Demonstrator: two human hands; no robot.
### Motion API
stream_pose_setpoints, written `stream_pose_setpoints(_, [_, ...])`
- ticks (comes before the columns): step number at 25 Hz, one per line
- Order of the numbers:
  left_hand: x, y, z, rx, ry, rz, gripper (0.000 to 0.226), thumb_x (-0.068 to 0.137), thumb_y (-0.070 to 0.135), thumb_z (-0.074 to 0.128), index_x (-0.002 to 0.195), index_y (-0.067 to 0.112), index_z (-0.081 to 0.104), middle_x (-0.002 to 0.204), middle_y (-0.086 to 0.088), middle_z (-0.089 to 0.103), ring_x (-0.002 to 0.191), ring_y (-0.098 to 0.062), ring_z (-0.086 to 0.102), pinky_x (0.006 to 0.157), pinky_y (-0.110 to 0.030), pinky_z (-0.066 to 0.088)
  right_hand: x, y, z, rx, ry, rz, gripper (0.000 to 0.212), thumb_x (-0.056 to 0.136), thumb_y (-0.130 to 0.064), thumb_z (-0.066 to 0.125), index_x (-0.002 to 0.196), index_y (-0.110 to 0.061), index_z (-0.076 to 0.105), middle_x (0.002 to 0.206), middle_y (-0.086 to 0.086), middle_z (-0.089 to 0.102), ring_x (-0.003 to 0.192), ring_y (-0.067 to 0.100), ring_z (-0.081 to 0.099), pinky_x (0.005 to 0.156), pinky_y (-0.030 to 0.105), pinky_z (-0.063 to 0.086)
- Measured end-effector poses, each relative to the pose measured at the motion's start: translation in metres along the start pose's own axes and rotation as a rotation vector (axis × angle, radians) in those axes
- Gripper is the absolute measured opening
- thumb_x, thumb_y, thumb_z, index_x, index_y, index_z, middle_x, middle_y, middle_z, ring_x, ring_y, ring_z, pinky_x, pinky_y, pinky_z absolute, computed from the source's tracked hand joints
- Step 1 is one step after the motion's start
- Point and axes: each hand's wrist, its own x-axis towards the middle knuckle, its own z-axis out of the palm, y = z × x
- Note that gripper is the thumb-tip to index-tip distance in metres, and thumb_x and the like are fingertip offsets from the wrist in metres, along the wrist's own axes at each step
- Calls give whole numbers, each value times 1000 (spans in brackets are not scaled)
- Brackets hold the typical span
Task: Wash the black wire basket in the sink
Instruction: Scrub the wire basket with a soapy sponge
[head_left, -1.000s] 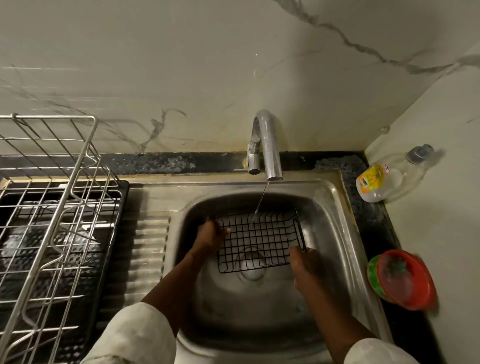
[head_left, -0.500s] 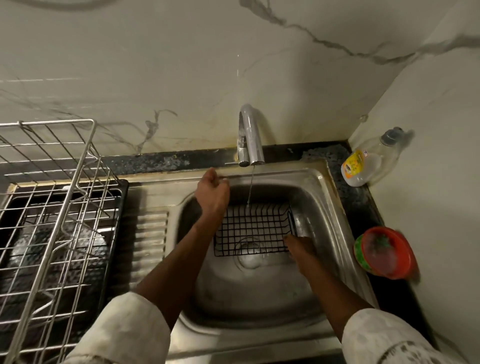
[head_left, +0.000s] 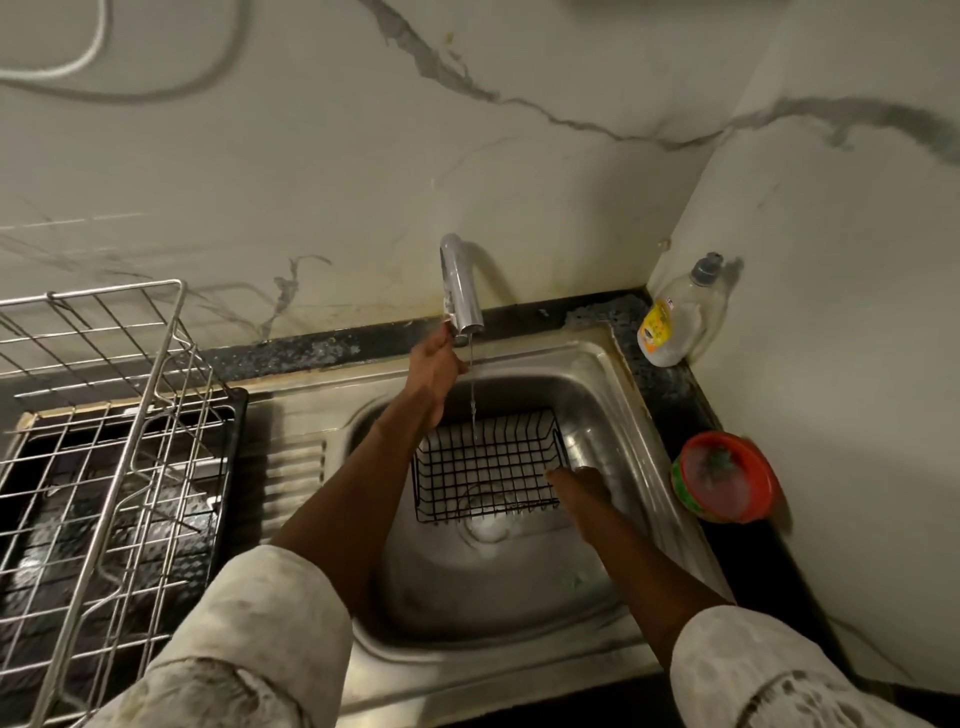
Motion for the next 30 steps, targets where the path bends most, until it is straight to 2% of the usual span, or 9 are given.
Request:
stream_pose_setpoints(4, [-10,22,0,626,-55,76,62,95,1,51,152,18,36,140,-14,50,108,-21,57,71,-23,49,-27,-21,-5,-123,26,-117,59,92,-31,65,141,-3,49,139,15,57,122,30,58,82,29,49])
stream_pose_setpoints(6, [-26,22,0,653,-24,127,64,94,4,56,152,21,35,142,-12,50,108,-19,54,72,-23,49,-43,-36,-10,-162,40,-260,61,94,-31,65,146,-6,47,144,12,55,126,27,57,82,22,50])
stream_pose_setpoints(8, [-45,13,8,633,33,252,64,93,6,59,151,25,38,145,-10,51,116,-22,57,89,-34,56,-63,-50,-15,-150,120,-496,57,95,-28,66,146,-9,49,145,10,55,130,25,54,91,20,45])
stream_pose_setpoints(11, [-62,-9,13,726,-38,362,73,91,13,64,154,28,31,140,-9,54,117,-26,60,99,-39,52,-80,-57,-17,-167,198,-847,45,91,-18,71,134,-14,60,131,6,65,122,22,60,92,14,41])
stream_pose_setpoints(15, [-74,-38,7,844,-66,234,56,85,19,71,136,27,50,124,-3,60,114,-21,61,93,-31,53,-79,-32,-42,-269,188,-719,41,85,-21,76,125,-17,68,118,5,72,110,23,67,91,26,49])
stream_pose_setpoints(20, [-92,-24,32,795,-103,251,47,89,19,70,134,21,57,127,-4,61,115,-18,60,95,-32,54,-74,-6,-104,-168,260,-782,34,84,-8,69,117,-12,74,111,7,76,101,21,72,90,32,57])
stream_pose_setpoints(23, [-102,-9,62,846,-185,288,38,93,15,67,129,13,60,120,-8,65,103,-16,61,81,-19,47,-63,0,-149,-154,469,-799,28,82,-6,63,104,-15,78,102,6,77,97,27,71,84,31,54])
stream_pose_setpoints(26, [-111,1,93,890,-242,323,28,94,14,64,122,12,67,117,-7,69,109,-21,64,96,-31,51,-53,8,-189,-343,591,-698,19,82,-17,66,96,-15,78,97,10,76,95,35,69,84,36,54])
stream_pose_setpoints(30, [-114,2,129,888,-307,324,24,90,25,67,114,22,71,112,1,71,109,-19,66,98,-37,53,-40,11,-208,-805,384,-531,36,93,-33,62,114,-5,67,115,16,69,109,36,64,86,36,50])
